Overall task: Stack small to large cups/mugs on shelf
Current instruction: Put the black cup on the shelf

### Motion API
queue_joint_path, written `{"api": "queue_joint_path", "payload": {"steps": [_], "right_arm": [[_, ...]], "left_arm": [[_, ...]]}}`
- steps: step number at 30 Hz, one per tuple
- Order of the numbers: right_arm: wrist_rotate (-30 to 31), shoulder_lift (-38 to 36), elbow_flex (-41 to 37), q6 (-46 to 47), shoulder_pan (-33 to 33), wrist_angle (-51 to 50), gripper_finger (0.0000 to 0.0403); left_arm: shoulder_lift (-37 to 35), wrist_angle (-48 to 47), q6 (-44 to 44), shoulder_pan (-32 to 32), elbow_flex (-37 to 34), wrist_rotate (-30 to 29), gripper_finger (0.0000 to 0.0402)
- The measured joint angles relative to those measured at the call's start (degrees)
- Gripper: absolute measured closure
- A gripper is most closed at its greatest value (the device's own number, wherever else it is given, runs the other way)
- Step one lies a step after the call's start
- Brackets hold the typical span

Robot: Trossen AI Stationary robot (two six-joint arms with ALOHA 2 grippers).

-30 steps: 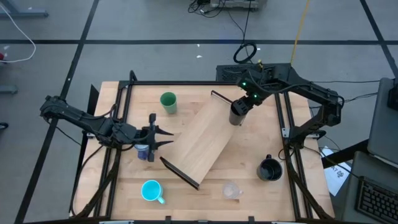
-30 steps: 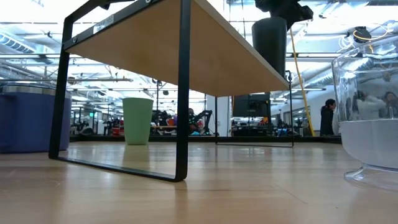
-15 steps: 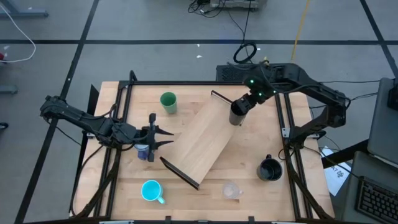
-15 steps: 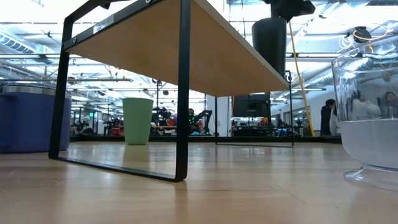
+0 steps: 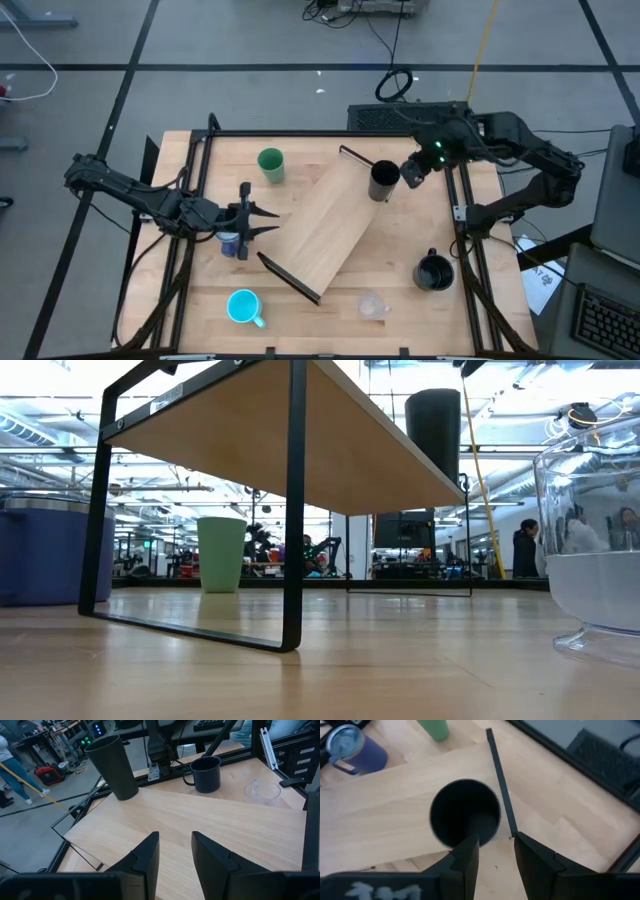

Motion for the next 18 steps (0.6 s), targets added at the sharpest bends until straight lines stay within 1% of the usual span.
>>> {"api": "queue_joint_path", "payload": {"steps": [4, 8, 13, 18], "right_arm": [[6.8, -2.2, -1.7, 2.0, 6.9, 0.2, 0.0286], [12.6, -4.5, -8.6, 4.4, 12.9, 2.1, 0.0287], [13.3, -8.1, -21.3, 7.4, 18.0, 9.7, 0.0287], [13.5, -11.2, -32.4, 10.7, 20.1, 15.5, 0.0287]], "left_arm": [[0.0, 0.0, 0.1, 0.0, 0.0, 0.0, 0.0284], [0.0, 0.0, 0.1, 0.0, 0.0, 0.0, 0.0284], [0.0, 0.1, 0.1, 0.0, 0.0, 0.0, 0.0284], [0.0, 0.1, 0.1, 0.0, 0.0, 0.0, 0.0284]]}}
